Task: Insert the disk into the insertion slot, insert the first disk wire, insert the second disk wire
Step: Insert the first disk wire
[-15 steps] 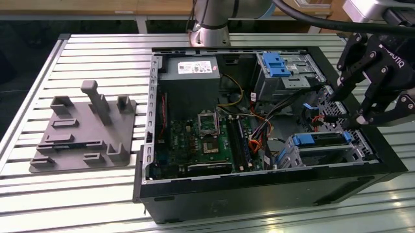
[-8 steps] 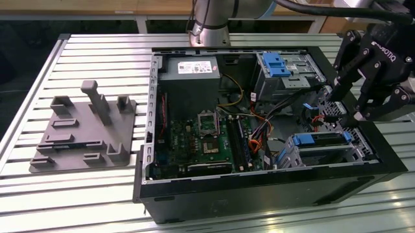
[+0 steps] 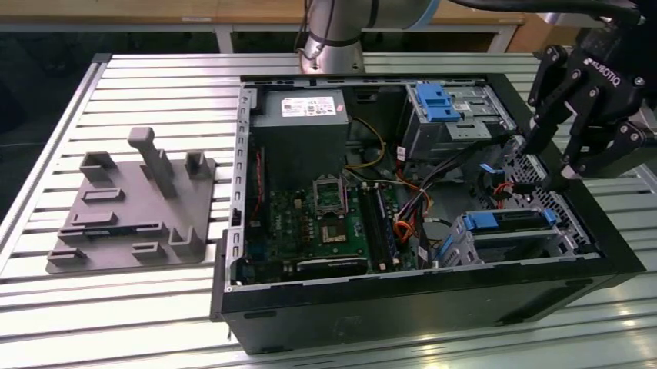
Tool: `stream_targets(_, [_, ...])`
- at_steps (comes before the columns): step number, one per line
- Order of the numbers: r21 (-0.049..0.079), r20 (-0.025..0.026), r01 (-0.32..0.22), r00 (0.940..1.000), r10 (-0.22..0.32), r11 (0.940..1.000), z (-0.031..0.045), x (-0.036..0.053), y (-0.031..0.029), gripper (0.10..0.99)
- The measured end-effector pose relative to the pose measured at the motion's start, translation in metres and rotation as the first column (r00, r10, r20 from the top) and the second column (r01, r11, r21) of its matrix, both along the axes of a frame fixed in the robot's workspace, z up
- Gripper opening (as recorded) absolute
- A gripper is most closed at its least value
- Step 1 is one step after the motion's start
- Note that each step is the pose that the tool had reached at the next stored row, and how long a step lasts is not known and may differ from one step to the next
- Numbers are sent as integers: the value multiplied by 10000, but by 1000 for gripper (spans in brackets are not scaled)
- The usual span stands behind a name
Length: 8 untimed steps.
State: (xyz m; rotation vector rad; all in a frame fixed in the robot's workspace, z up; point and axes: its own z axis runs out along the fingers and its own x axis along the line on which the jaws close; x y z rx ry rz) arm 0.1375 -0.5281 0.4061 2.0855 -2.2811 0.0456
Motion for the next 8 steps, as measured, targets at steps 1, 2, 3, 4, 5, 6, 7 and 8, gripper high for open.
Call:
stream_targets(1, [-3, -11, 0, 10000, 0, 10000, -8, 44, 6, 557])
stream_targets(2, [-4, -35, 0, 10000, 0, 10000, -17, 80, 9, 557])
stream_targets(3, [-7, -62, -1, 10000, 1, 10000, -30, 108, 11, 557])
stream_targets(4, [-13, -91, -1, 10000, 1, 10000, -43, 131, 12, 557])
stream_targets(5, [-29, -106, -1, 9999, 1, 10000, -55, 149, 20, 557])
stream_targets(6, [-81, -107, -1, 9999, 1, 10000, -64, 162, 46, 557])
stream_targets(7, [-140, -108, -2, 9999, 0, 9999, -74, 172, 74, 557])
stream_targets(8, [-198, -108, -1, 9999, -1, 9998, -84, 181, 101, 557])
